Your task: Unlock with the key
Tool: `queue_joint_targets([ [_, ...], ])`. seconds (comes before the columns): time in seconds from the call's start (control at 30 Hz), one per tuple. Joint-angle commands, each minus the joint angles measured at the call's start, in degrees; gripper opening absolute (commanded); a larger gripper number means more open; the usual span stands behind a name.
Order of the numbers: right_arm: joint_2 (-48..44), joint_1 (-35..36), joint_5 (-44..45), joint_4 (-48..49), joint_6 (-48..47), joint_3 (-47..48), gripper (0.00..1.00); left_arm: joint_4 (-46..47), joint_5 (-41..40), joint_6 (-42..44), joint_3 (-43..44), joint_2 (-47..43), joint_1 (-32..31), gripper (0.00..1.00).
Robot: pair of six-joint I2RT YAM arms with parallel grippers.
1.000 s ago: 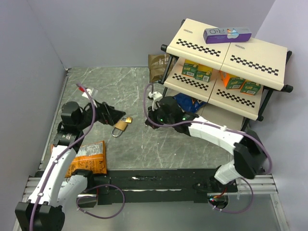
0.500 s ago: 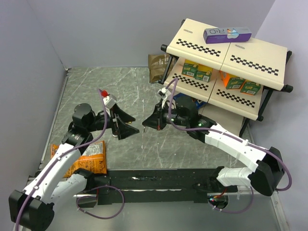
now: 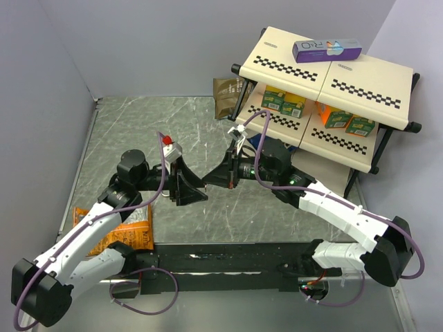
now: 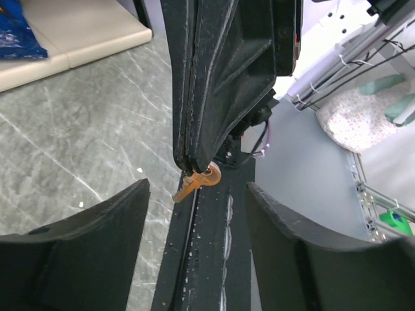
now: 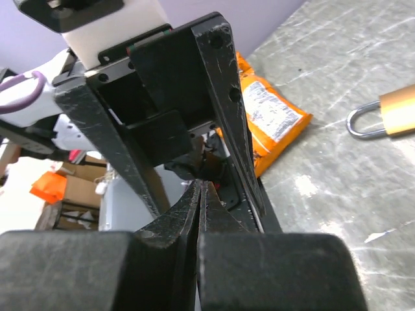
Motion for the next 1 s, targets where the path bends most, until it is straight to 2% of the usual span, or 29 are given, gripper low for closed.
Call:
queue_joint_targets([
  [0.0, -2.14, -0.37, -2.83, 5.26, 2.91, -0.71, 0.0, 3.03, 2.11, 0.31, -0.02, 0.79, -1.03, 0.63],
  [0.07, -2.14, -0.46, -2.92, 5.43, 3.26, -0.89, 0.0, 3.29, 2.29, 0.04, -0.02, 1.23, -1.39, 0.57],
  [0.13, -2.23, -0.54, -3.18, 5.96, 3.52, -1.06, 0.0, 3.38, 2.46, -0.05, 0.07, 1.5, -1.65, 0.54],
  [0.27, -2.4, -0.81, -2.84, 5.26, 3.26, -0.98, 0.0, 3.03, 2.2, 0.3, 0.07, 1.32, -2.09, 0.4],
  [0.43, -2.93, -1.42, -2.75, 4.73, 3.0, -1.33, 0.0, 2.51, 1.76, 0.48, 0.24, 1.67, -2.27, 0.32],
  [0.57, -3.02, -1.95, -2.57, 4.38, 2.91, -1.77, 0.0, 2.33, 1.67, 0.66, 0.33, 1.76, -2.27, 0.15],
  [0.77, -3.1, -2.65, -2.66, 4.2, 3.0, -2.47, 0.0, 1.98, 1.32, 0.83, 0.51, 1.85, -2.44, 0.01],
  [0.97, -2.67, -3.09, -0.55, 1.04, 0.98, -2.56, 0.0, 0.32, -1.04, 2.06, 0.68, 1.06, -2.44, 0.01],
])
